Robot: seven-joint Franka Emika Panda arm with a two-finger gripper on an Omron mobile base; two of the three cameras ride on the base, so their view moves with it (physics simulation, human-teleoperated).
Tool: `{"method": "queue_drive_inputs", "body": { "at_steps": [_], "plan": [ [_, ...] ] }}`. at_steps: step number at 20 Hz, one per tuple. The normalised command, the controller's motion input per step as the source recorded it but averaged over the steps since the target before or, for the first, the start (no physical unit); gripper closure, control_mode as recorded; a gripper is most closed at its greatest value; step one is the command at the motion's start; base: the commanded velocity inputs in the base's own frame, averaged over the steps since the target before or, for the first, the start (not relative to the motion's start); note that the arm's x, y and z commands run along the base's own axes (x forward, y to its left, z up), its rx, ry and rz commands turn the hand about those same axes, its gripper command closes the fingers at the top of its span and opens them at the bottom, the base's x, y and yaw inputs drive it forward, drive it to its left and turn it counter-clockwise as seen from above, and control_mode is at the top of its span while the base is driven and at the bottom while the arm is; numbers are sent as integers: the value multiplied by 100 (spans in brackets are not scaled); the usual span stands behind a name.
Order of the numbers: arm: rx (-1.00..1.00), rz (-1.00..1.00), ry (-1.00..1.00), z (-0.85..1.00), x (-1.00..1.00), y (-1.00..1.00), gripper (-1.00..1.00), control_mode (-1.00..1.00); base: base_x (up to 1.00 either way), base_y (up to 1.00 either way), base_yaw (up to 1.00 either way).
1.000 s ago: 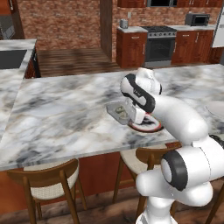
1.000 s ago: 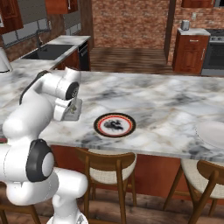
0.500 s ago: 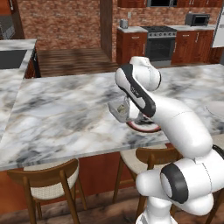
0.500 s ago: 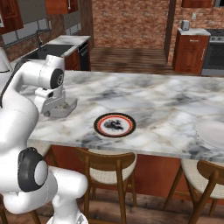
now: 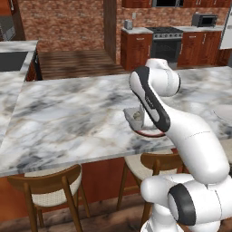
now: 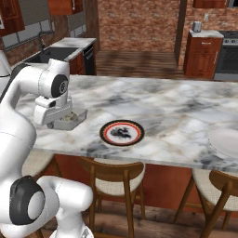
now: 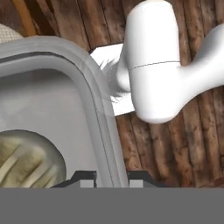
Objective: Place two dumplings into each of the tupperware containers and then place the containers in the fridge.
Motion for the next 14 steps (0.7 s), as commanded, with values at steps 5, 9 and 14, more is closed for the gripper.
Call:
{"method": "queue_drive_inputs", "body": {
  "at_steps": [5, 9, 14],
  "plan": [
    [-1, -9, 11, 9, -1, -37, 100, -100, 0, 0, 0],
    [-1, -8, 11, 1, -2, -21, 100, -100, 0, 0, 0],
    [-2, 10, -1, 0, -14, 0, 100, -100, 0, 0, 0]
  ]
}}
